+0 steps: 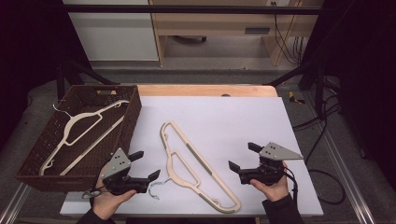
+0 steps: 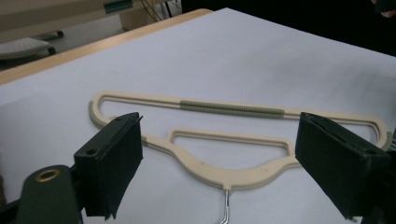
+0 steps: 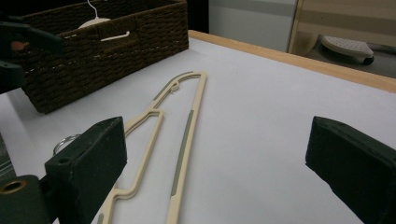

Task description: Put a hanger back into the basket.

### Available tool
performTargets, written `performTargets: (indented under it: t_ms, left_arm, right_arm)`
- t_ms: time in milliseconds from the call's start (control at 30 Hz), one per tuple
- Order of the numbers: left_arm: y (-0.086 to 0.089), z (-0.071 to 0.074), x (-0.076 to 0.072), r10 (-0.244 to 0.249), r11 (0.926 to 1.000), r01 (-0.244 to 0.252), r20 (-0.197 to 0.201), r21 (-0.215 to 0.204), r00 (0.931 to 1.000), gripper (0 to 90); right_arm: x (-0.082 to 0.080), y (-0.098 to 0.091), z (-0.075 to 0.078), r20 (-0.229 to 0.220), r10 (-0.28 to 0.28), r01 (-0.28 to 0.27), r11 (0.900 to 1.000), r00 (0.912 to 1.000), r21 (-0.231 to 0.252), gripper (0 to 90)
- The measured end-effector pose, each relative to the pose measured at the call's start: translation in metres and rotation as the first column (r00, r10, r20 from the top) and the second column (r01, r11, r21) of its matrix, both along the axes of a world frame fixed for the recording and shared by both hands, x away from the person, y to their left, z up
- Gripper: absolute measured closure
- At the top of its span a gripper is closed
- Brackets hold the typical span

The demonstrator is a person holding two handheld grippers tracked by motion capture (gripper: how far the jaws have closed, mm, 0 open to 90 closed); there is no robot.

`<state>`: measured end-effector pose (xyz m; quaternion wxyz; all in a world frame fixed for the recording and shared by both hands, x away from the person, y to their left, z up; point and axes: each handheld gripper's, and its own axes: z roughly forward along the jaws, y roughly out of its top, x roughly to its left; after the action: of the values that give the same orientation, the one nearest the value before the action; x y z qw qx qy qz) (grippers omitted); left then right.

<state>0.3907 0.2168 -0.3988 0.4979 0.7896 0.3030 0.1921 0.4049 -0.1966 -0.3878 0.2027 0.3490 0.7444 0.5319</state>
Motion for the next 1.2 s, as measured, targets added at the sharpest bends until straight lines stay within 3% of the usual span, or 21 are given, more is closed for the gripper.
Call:
performTargets:
  t_ms: [200,267,400,533,667,833,1100,1200]
  left_arm:
    - [-0.007,-0.015,0.003,-0.016,0.9991,0.018,-0.048,0.039,0.9987,18.5]
    - [-0.009,-0.021,0.004,-0.026,0.9990,0.028,-0.073,0.035,0.9970,20.4]
    - [-0.016,-0.035,0.008,-0.025,0.9951,0.035,-0.098,0.093,0.9948,25.2]
    - [-0.017,-0.050,0.015,-0.024,0.9911,0.043,-0.144,0.126,0.9893,31.3]
    - [-0.018,-0.062,0.022,-0.030,0.9867,0.060,-0.193,0.151,0.9808,42.9]
    - [-0.022,-0.070,0.026,-0.037,0.9796,0.078,-0.213,0.185,0.9763,51.2]
    - [-0.028,-0.078,0.029,-0.052,0.9742,0.104,-0.250,0.200,0.9669,66.8]
    - [-0.030,-0.078,0.028,-0.052,0.9715,0.107,-0.248,0.212,0.9675,69.4]
  right_arm:
    - [-0.001,0.013,-0.005,-0.016,0.027,-0.027,0.9996,0.9995,-0.004,6.0]
    - [-0.001,0.017,-0.008,-0.026,0.035,-0.036,0.9993,0.9990,-0.007,6.1]
    - [-0.001,0.026,-0.012,-0.040,0.061,-0.062,0.9979,0.9973,-0.016,6.7]
    - [-0.001,0.034,-0.017,-0.055,0.080,-0.081,0.9964,0.9953,-0.022,7.2]
    - [-0.001,0.046,-0.025,-0.082,0.100,-0.104,0.9937,0.9915,-0.041,7.5]
    - [-0.001,0.052,-0.030,-0.097,0.113,-0.119,0.9914,0.9888,-0.054,7.5]
    - [0.000,0.057,-0.034,-0.115,0.129,-0.137,0.9887,0.9849,-0.061,8.0]
    - [0.000,0.058,-0.035,-0.117,0.130,-0.138,0.9886,0.9846,-0.062,8.0]
